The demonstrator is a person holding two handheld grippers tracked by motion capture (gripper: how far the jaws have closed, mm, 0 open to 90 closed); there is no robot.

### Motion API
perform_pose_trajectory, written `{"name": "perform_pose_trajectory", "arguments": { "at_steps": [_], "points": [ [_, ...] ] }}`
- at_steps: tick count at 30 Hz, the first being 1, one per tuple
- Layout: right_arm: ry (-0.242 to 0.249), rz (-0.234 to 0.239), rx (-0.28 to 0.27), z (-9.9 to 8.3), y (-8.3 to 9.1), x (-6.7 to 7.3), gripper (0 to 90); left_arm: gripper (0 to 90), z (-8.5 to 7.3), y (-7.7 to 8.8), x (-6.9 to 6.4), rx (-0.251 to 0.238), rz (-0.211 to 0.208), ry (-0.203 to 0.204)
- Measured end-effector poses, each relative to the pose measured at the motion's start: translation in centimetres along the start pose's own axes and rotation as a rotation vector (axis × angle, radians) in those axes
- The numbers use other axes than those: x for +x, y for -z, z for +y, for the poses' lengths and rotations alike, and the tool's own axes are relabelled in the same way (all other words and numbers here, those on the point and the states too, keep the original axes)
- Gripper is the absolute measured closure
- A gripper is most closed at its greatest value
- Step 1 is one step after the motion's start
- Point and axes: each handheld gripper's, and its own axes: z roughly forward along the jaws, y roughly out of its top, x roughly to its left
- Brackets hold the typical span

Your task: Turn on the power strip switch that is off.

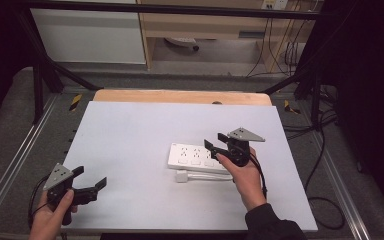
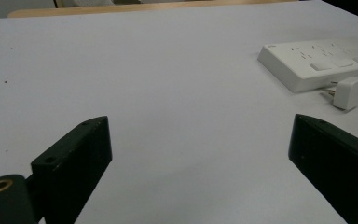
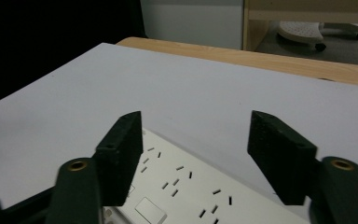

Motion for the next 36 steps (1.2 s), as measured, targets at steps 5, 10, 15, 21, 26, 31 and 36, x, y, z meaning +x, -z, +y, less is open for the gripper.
{"name": "perform_pose_trajectory", "arguments": {
  "at_steps": [5, 10, 15, 21, 26, 31, 36],
  "points": [
    [0.025, 0.002, 0.008, -0.2, -0.3, 0.3, 68.8, 6.1, 0.0, 0.0, 0.0, 0.001, 0.000, -0.001],
    [0.031, 0.015, -0.002, -0.3, -0.5, 0.4, 84.9, 6.1, 0.0, 0.0, 0.0, 0.005, 0.002, 0.001],
    [0.038, 0.028, 0.008, -0.6, -0.8, 0.7, 90.0, 6.1, 0.0, 0.0, 0.0, 0.003, 0.001, -0.002],
    [0.036, 0.036, 0.030, -1.2, -1.4, 1.0, 90.0, 6.1, 0.0, 0.0, 0.0, 0.005, 0.003, 0.000],
    [0.035, 0.037, 0.033, -1.3, -1.5, 1.3, 90.0, 6.1, 0.0, 0.0, 0.0, 0.003, 0.003, -0.002],
    [0.017, 0.036, 0.048, -1.8, -1.7, 1.2, 90.0, 6.1, 0.0, 0.0, 0.0, 0.007, 0.004, -0.003],
    [0.006, 0.039, 0.061, -2.4, -1.9, 1.3, 90.0, 6.1, 0.0, 0.0, 0.0, 0.005, 0.005, -0.003]
  ]
}}
